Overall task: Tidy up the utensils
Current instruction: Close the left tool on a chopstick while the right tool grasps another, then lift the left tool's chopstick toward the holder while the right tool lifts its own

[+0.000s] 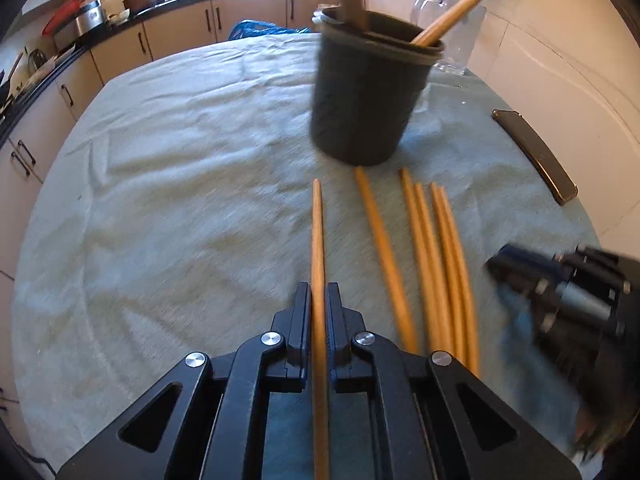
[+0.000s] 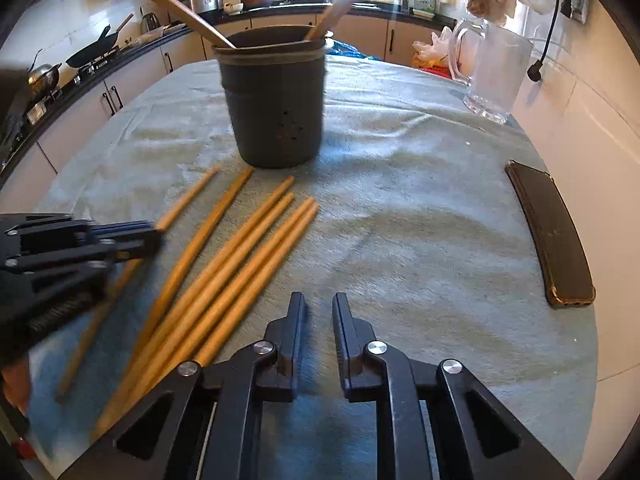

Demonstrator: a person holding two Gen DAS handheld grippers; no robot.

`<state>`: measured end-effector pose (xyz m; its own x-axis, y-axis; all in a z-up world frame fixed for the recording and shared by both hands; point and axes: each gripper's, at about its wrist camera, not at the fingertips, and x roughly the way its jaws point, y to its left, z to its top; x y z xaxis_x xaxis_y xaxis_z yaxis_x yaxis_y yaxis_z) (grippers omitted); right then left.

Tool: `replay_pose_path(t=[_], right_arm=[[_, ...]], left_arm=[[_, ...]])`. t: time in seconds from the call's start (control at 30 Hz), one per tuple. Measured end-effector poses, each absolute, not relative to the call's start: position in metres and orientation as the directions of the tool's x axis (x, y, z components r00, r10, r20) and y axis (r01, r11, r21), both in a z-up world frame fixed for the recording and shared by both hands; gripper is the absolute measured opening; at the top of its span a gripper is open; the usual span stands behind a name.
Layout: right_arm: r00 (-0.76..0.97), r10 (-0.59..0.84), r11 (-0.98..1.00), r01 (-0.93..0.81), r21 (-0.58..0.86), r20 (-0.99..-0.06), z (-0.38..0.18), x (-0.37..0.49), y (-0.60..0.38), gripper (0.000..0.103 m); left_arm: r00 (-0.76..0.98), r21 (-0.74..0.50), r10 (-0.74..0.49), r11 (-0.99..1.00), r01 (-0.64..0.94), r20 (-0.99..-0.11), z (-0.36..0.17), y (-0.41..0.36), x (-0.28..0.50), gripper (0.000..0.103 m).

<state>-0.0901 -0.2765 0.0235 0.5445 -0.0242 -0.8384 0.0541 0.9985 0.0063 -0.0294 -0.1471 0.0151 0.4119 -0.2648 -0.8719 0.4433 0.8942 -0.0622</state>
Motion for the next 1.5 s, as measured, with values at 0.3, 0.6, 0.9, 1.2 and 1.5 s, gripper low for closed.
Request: replay_pose_path(t=[0.3, 0.6, 0.9, 1.2, 1.5], right_arm=[[0.55, 0.198, 0.949, 0.101, 0.3, -0.811, 0.027, -0.098, -0.303, 0.027], [0.528, 0.139, 0.972, 0.088, 0.217, -0.838, 0.027, -0.076, -0.267, 0.027], [0.507, 0.052, 0.986, 0.109, 0.124, -0.86, 0.028, -0.057, -0.249, 0.027], [0.479, 0.047, 0.989, 0.098, 0.107, -0.877, 0.025, -0.087, -0.272, 0.027], [0.428, -0.003, 0.987, 0.148, 0.066, -0.904, 0.026, -0.075, -0.293, 0.027]], left_arm=[[0.383, -0.138, -0.312, 0.898, 0.418, -0.87, 0.015, -0.116, -0.034, 0.007], [0.419, -0.111, -0.303, 0.899, 0.423, -0.856, 0.013, -0.117, -0.043, 0.007], [0.405, -0.162, -0.322, 0.91, 0.381, -0.856, 0.012, -0.116, -0.029, 0.007], [0.359, -0.261, -0.381, 0.904, 0.34, -0.852, 0.013, -0.098, -0.037, 0.007], [0.278, -0.274, -0.366, 0.907, 0.319, -0.888, 0.014, -0.107, -0.014, 0.007]])
